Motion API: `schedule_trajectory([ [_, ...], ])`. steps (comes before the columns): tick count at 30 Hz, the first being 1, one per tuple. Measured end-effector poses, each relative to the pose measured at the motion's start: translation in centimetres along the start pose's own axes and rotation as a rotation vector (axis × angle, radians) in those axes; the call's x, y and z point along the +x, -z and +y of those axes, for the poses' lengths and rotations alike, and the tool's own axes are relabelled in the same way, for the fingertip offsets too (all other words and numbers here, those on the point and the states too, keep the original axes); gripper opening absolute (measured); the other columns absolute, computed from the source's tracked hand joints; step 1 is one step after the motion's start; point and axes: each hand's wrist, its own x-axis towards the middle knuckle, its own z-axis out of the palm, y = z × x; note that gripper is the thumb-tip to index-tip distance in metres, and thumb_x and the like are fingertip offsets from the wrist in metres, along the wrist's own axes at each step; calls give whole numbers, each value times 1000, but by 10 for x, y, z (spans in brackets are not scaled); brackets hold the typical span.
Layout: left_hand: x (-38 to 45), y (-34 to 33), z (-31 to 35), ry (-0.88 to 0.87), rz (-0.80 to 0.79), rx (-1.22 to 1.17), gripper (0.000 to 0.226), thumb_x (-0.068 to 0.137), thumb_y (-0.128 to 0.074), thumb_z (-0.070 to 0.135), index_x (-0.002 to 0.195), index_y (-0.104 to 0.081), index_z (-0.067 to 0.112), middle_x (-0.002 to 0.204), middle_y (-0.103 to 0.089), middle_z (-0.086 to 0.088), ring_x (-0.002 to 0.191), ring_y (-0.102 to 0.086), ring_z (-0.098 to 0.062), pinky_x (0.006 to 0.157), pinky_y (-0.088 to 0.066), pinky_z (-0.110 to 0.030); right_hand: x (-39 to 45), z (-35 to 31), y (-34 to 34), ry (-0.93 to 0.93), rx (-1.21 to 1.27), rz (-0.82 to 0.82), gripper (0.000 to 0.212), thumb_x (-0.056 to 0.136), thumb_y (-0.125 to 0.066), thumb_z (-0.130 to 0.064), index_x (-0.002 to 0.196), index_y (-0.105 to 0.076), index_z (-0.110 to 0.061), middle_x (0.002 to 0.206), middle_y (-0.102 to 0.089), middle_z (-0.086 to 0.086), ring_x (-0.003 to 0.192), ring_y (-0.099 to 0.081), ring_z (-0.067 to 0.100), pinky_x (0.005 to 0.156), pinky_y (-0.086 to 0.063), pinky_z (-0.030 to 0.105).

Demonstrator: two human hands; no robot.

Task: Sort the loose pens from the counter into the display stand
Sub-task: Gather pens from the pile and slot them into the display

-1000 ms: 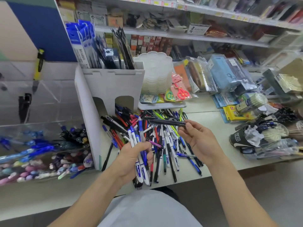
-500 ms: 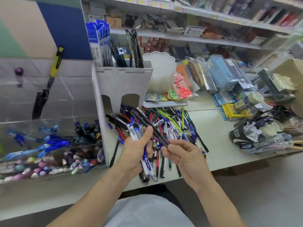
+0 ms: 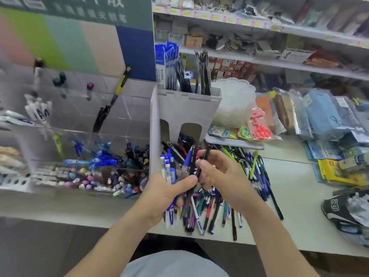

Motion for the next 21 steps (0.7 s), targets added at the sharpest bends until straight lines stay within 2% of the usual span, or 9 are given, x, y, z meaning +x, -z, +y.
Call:
schedule_trajectory([
  [2,-8,6,5,3,-45,67,25,77,-78,29,88,-72,7,65,-68,-7,39,-43,-16,41,-38,-24,10,-9,-3,47,-49,-70,17,95,-69,-20,112,-65,-21,74,-68,-5,57,-61,16,59,-51,24],
  [5,-20,17,13,4,12,100,27,79,-76,28,88,-72,3,73,-73,-7,39,-42,-15,41,-38,-24,24,-19,-8,92,-84,-244,10,94,-71,-13,102,-65,-13,71,-68,-4,55,-63,14,54,-49,25],
  [10,-39,42,20,22,104,134,20,86,-74,23,79,-74,5,59,-67,-1,37,-41,-13,42,-37,-23,38,-28,-31,146,-154,-399,8,94,-71,-10,100,-65,-9,68,-72,9,54,-67,20,59,-55,30],
  [13,-41,60,27,17,116,148,18,86,-74,21,80,-72,4,54,-65,0,37,-42,-13,42,-37,-24,41,-35,-49,163,-163,-392,15,92,-73,-13,103,-67,-3,74,-74,13,59,-71,22,60,-57,29],
  [17,-34,98,38,7,70,229,17,82,-78,24,67,-74,19,54,-64,0,40,-42,-16,41,-37,-25,46,-39,-80,136,-143,-309,17,90,-76,-9,105,-68,-5,77,-75,9,62,-73,23,59,-58,30],
  [19,-30,123,45,2,39,291,18,80,-81,27,64,-74,22,55,-63,1,41,-42,-18,42,-37,-26,48,-39,-100,119,-117,-260,20,89,-76,-6,107,-67,-8,79,-75,11,65,-73,28,60,-60,34],
  [21,-26,149,51,12,29,317,16,76,-85,30,68,-74,20,62,-63,-8,43,-42,-19,42,-38,-26,51,-40,-122,97,-101,-204,23,90,-74,-4,111,-65,-10,82,-75,14,71,-74,38,65,-62,42],
])
